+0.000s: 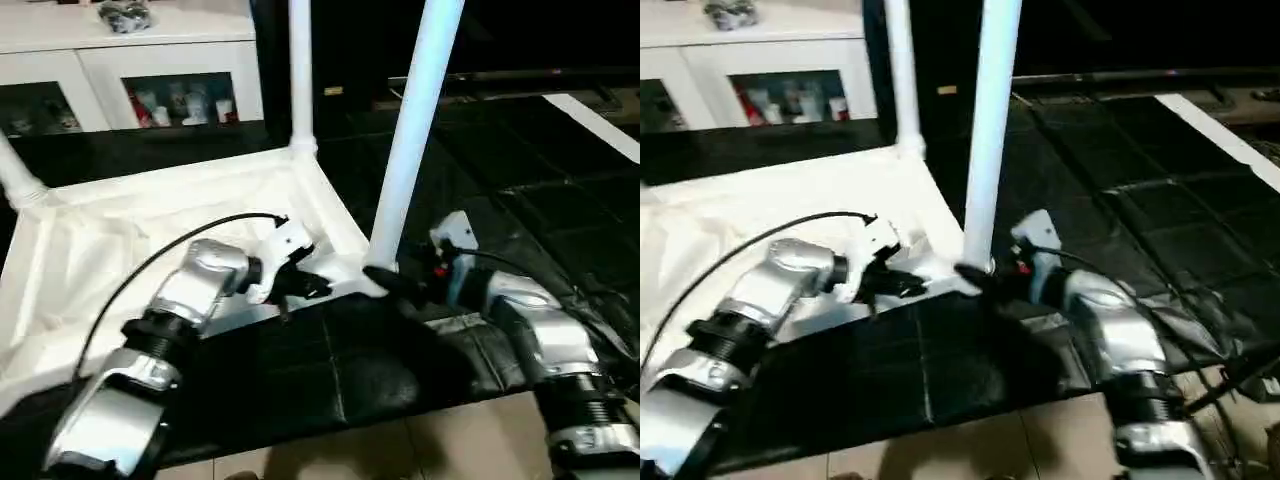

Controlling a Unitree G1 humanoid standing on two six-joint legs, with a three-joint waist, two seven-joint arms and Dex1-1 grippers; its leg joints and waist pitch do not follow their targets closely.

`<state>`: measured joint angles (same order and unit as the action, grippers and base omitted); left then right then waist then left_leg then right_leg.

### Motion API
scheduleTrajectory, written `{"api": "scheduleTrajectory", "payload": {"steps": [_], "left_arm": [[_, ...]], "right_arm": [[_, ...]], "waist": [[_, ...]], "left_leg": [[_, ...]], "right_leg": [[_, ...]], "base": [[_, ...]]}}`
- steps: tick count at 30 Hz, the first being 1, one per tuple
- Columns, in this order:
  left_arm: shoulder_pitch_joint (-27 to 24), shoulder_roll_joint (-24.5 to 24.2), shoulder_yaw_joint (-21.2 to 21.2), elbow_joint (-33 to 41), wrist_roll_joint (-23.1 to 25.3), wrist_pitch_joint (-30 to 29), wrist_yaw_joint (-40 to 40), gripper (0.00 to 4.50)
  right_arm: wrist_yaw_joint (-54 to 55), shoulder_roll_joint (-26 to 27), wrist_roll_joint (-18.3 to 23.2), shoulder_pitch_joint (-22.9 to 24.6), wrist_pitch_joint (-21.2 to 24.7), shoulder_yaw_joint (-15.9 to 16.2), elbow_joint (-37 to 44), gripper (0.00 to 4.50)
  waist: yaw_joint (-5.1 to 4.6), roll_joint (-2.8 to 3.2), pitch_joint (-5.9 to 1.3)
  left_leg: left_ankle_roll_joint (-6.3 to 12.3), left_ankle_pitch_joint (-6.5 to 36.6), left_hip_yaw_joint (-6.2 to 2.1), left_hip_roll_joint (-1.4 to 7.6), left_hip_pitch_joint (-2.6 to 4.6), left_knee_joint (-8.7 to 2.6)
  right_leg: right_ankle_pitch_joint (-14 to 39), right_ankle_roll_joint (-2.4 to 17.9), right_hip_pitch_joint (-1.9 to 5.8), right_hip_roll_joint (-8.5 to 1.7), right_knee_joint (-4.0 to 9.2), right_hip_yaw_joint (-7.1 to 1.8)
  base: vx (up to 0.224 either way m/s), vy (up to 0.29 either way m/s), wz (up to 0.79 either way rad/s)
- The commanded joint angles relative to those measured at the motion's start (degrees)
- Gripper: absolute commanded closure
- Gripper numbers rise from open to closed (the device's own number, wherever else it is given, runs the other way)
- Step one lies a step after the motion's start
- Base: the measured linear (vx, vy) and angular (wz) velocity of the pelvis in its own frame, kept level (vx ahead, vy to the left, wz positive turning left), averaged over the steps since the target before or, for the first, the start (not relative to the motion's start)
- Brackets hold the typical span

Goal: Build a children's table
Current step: Rotate leg to tighten

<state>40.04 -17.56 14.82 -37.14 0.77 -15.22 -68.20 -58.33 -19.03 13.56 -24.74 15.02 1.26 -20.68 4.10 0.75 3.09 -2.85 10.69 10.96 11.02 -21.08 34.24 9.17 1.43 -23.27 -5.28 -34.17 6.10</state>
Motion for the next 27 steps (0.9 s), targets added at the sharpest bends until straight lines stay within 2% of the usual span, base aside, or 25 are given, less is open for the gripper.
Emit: {"api": "scheduleTrajectory", "payload": {"steps": [1, 4, 6, 7, 9, 11, 13, 20, 21, 24, 27], "left_arm": [[0.59, -0.05, 0.69, 4.30, -2.19, 3.15, -4.26, 4.50], [-0.46, -2.08, 1.92, 5.90, -2.89, 4.17, -9.28, 4.50], [-0.86, -3.12, 2.61, 6.60, -3.09, 4.51, -11.60, 4.50], [-1.01, -3.68, 3.06, 6.79, -3.05, 4.95, -12.78, 4.50], [-1.12, -4.25, 3.58, 6.67, -2.83, 5.75, -13.98, 4.50], [-1.27, -4.69, 4.14, 6.69, -2.54, 6.49, -14.91, 4.50], [-1.80, -5.51, 5.14, 7.14, -2.05, 7.91, -16.74, 4.50], [-2.36, -6.90, 6.89, 7.43, -1.13, 10.28, -19.06, 4.50], [-2.31, -6.90, 7.14, 7.20, -1.02, 10.76, -19.37, 4.50], [-2.26, -6.87, 7.33, 7.01, -1.08, 11.23, -19.54, 4.50], [-2.34, -6.91, 7.51, 7.13, -1.18, 11.50, -19.60, 4.50]], "right_arm": [[-3.67, -0.89, 1.59, -0.27, 0.37, 1.31, 1.89, 0.05], [-8.08, -3.73, 2.61, -0.32, 1.59, 1.88, 2.40, 0.05], [-11.82, -5.50, 3.31, -0.18, 3.08, 2.83, 2.99, 0.05], [-14.03, -6.48, 3.67, -0.08, 4.25, 3.55, 3.40, 0.05], [-15.97, -7.26, 3.97, -0.05, 4.90, 4.36, 3.73, 0.05], [-17.24, -7.66, 4.01, -0.06, 4.87, 4.98, 3.72, 0.05], [-18.88, -8.06, 3.62, -0.20, 3.76, 5.96, 3.11, 0.05], [-21.40, -8.84, 2.73, -1.04, 2.30, 7.65, 1.30, 0.62], [-22.43, -9.13, 2.65, -1.09, 2.22, 8.15, 1.24, 0.82], [-23.16, -9.20, 2.87, -1.13, 2.39, 8.35, 1.22, 1.00], [-23.85, -9.18, 3.07, -1.16, 2.44, 8.66, 1.28, 1.36]], "waist": [[0.31, -0.01, -4.22], [1.20, 0.02, -4.34], [1.61, 0.01, -4.33], [1.72, -0.15, -4.34], [2.15, -0.07, -4.23], [2.22, -0.33, -4.16], [2.29, -0.30, -4.16], [2.33, -0.33, -4.29], [2.31, -0.40, -4.27], [2.32, -0.48, -4.24], [2.31, -0.44, -4.24]], "left_leg": [[3.78, 10.25, -1.02, 2.60, 0.71, -3.77], [3.68, 9.40, -0.88, 2.75, 0.94, -3.71], [3.92, 9.03, -0.86, 2.78, 0.83, -3.72], [4.03, 8.94, -0.80, 2.79, 0.91, -3.70], [3.67, 9.79, -0.80, 2.74, 0.94, -3.71], [3.14, 10.51, -0.81, 2.72, 0.89, -3.77], [2.75, 10.46, -0.91, 2.78, 0.89, -3.81], [2.64, 9.32, -0.90, 2.77, 0.82, -3.78], [2.76, 9.36, -0.88, 2.76, 0.75, -3.76], [2.90, 9.39, -0.88, 2.75, 0.72, -3.74], [2.74, 9.53, -0.89, 2.76, 0.78, -3.75]], "right_leg": [[12.06, 12.76, 3.49, -3.71, 3.81, -3.16], [10.66, 13.41, 3.29, -3.72, 3.50, -3.25], [9.89, 13.53, 3.37, -3.66, 3.32, -3.25], [9.83, 13.46, 3.30, -3.63, 3.36, -3.26], [11.71, 12.98, 3.24, -3.82, 3.53, -3.26], [13.82, 12.34, 3.23, -3.94, 3.82, -3.26], [14.91, 11.91, 3.20, -3.98, 3.82, -3.24], [13.44, 12.06, 3.19, -3.91, 3.56, -3.28], [13.39, 12.11, 3.23, -3.93, 3.55, -3.28], [14.15, 11.87, 3.25, -3.98, 3.63, -3.29], [15.03, 11.58, 3.21, -3.96, 3.73, -3.26]], "base": [[0.000, 0.000, 0.00], [0.000, 0.000, 0.00], [0.000, 0.000, 0.00], [0.000, 0.000, 0.00], [0.000, 0.000, 0.00], [0.000, 0.000, 0.00], [0.000, 0.000, 0.00], [0.000, 0.000, 0.00], [0.000, 0.000, 0.00], [0.000, 0.000, 0.00], [0.000, 0.000, 0.00]]}}
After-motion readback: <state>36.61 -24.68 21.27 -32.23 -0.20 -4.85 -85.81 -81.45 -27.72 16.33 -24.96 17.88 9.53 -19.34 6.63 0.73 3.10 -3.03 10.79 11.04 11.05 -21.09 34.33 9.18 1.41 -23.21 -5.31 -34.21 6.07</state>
